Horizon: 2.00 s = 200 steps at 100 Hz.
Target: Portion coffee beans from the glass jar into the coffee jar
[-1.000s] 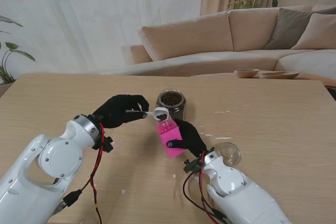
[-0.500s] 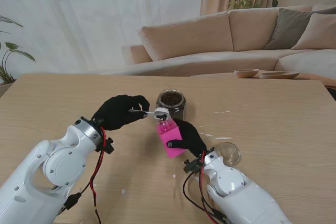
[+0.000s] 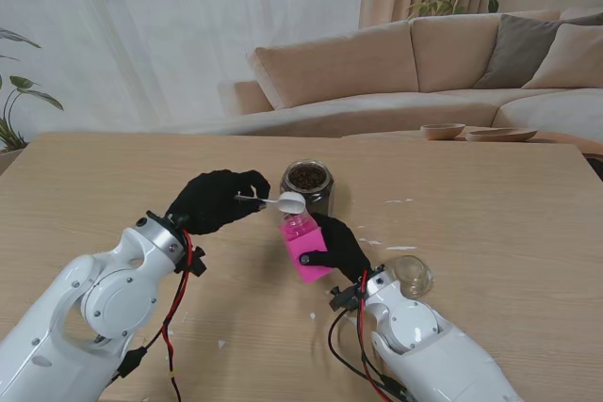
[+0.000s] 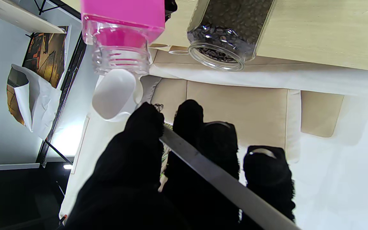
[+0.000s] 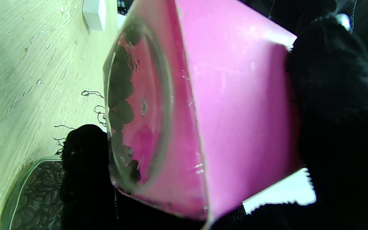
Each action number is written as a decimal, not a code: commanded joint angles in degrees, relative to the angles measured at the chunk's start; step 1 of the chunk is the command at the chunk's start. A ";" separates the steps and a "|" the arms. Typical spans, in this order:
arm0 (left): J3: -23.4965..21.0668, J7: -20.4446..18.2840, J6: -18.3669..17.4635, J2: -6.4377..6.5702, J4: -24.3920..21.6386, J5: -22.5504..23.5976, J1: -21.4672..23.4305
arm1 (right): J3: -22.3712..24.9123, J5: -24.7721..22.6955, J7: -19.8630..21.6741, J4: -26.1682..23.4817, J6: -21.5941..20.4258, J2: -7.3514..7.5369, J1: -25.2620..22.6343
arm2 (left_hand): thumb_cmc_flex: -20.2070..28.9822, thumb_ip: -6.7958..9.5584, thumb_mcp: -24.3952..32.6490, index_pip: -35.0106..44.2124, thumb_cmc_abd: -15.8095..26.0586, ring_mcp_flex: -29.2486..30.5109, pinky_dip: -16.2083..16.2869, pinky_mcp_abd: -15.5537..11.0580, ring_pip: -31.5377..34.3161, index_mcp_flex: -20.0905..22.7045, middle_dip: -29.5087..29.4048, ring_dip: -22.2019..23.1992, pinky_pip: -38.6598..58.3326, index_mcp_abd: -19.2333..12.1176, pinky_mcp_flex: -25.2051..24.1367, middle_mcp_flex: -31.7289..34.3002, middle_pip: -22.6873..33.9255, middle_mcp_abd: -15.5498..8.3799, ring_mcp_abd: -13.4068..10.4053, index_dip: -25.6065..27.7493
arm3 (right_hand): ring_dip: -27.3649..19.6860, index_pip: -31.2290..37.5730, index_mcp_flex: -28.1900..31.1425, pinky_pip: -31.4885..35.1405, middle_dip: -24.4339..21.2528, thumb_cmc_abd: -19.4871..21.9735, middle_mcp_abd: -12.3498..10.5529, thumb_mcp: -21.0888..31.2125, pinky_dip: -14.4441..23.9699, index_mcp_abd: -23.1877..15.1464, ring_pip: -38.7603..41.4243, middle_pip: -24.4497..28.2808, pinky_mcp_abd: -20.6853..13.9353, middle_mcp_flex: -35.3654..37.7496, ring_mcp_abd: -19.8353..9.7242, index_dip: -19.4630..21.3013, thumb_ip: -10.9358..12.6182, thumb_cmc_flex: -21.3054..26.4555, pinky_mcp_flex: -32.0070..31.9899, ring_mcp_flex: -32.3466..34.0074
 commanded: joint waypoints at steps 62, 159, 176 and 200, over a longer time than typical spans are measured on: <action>8.16 -4.04 16.94 -1.31 7.29 -5.83 -15.05 | 0.64 -0.53 0.42 -1.21 0.54 0.00 -0.90 | 5.18 2.84 4.39 6.24 3.59 0.79 -0.31 0.26 0.26 1.66 0.01 -0.55 -0.04 -2.96 0.38 -0.78 -0.90 0.57 -0.86 1.74 | 1.21 10.53 7.64 1.80 0.92 10.90 -6.68 18.72 1.01 -14.15 5.78 5.50 -1.31 4.26 -3.19 1.57 2.57 14.27 -0.03 3.50; 32.92 -3.83 23.31 -3.34 29.96 3.64 -41.26 | 4.28 -1.72 -1.04 -4.49 3.33 0.58 -3.49 | 5.17 2.67 2.79 6.91 4.41 0.01 -0.71 -0.68 -0.62 0.95 0.00 -0.73 -0.92 -4.54 -0.21 -1.32 -1.06 -1.05 -1.83 1.95 | 1.21 10.50 7.63 1.76 0.93 10.88 -6.61 18.73 0.99 -14.14 5.81 5.48 -1.31 4.24 -3.12 1.53 2.60 14.38 -0.05 3.47; 35.62 -6.78 22.76 -2.93 30.75 4.54 -43.46 | 4.47 -1.80 -1.03 -4.59 3.48 0.62 -3.61 | 5.17 2.73 2.49 6.94 4.62 -0.14 -0.84 -0.95 -0.82 0.67 0.04 -0.74 -1.10 -4.78 -0.24 -1.43 -1.16 -1.41 -2.10 2.00 | 1.21 10.50 7.63 1.76 0.95 10.87 -6.66 18.72 0.99 -14.20 5.81 5.49 -1.31 4.21 -3.09 1.55 2.59 14.36 -0.05 3.48; 38.43 -7.59 24.06 -2.99 31.78 6.40 -45.39 | 4.58 -1.74 -1.01 -4.59 3.59 0.62 -3.63 | 5.18 2.89 2.36 7.01 4.69 0.05 -0.98 -1.34 -0.87 0.48 0.21 -0.61 -1.19 -4.92 0.01 -1.47 -1.12 -1.57 -2.62 2.08 | 1.21 10.50 7.66 1.72 0.95 10.84 -6.62 18.73 0.97 -14.19 5.81 5.50 -1.27 4.27 -3.09 1.56 2.59 14.37 -0.08 3.44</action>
